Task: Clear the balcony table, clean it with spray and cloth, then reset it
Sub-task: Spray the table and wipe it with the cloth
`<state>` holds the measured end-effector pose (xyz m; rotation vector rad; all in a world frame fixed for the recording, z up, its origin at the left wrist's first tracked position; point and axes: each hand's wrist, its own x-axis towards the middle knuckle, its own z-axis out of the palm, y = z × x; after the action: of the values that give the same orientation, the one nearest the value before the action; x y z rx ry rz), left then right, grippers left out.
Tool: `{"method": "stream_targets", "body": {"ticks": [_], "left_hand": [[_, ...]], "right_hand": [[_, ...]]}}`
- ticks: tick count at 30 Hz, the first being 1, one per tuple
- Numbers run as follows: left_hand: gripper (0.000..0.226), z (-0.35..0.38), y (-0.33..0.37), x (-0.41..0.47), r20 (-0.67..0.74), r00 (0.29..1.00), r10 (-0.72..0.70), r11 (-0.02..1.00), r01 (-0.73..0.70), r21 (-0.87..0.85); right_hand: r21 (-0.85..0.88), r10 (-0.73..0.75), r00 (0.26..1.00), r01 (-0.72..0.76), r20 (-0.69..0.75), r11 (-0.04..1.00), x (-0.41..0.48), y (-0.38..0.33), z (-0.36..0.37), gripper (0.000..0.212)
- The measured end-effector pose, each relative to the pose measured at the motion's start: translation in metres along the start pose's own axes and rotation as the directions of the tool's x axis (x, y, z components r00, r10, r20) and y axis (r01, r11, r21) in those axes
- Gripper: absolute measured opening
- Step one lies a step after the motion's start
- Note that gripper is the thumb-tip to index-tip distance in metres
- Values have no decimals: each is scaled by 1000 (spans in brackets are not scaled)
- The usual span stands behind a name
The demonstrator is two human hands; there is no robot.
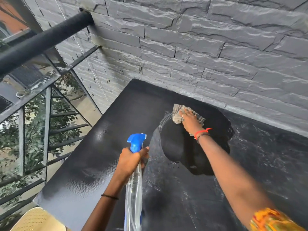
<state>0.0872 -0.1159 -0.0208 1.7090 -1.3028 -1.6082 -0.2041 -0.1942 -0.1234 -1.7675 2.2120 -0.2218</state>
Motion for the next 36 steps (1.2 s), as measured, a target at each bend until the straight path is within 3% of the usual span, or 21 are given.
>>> {"method": "stream_targets", "body": {"ticks": [5, 10, 14, 17, 22, 26, 30, 36], "left_hand": [[23, -13, -1, 1, -30, 999, 10, 1000, -10, -7], [26, -23, -2, 3, -41, 999, 15, 1000, -15, -9], [29, -28, -4, 6, -37, 999, 24, 1000, -24, -19], [27, -31, -5, 7, -40, 998, 38, 999, -39, -24], [26, -36, -7, 4, -52, 998, 44, 999, -45, -21], [22, -39, -9, 1, -54, 997, 49, 998, -51, -41], [21, -39, -10, -3, -61, 997, 49, 998, -51, -39], [22, -38, -10, -9, -48, 996, 74, 996, -76, -42]], "right_hand": [[-64, -158, 987, 160, 43, 985, 6, -76, 28, 54], [-45, -260, 963, 263, 76, 964, -75, -72, 53, 59], [37, -161, 986, 160, 39, 986, -120, -10, 42, 59], [9, -27, 999, 26, 28, 1000, -96, 27, 18, 57], [-16, 40, 999, -39, 21, 999, -8, -4, 4, 51], [-38, -114, 993, 115, 41, 993, 0, -77, 28, 52], [-72, -294, 954, 299, 65, 952, -64, -125, 65, 60], [10, -351, 927, 353, 134, 935, -175, -70, 72, 68]]}}
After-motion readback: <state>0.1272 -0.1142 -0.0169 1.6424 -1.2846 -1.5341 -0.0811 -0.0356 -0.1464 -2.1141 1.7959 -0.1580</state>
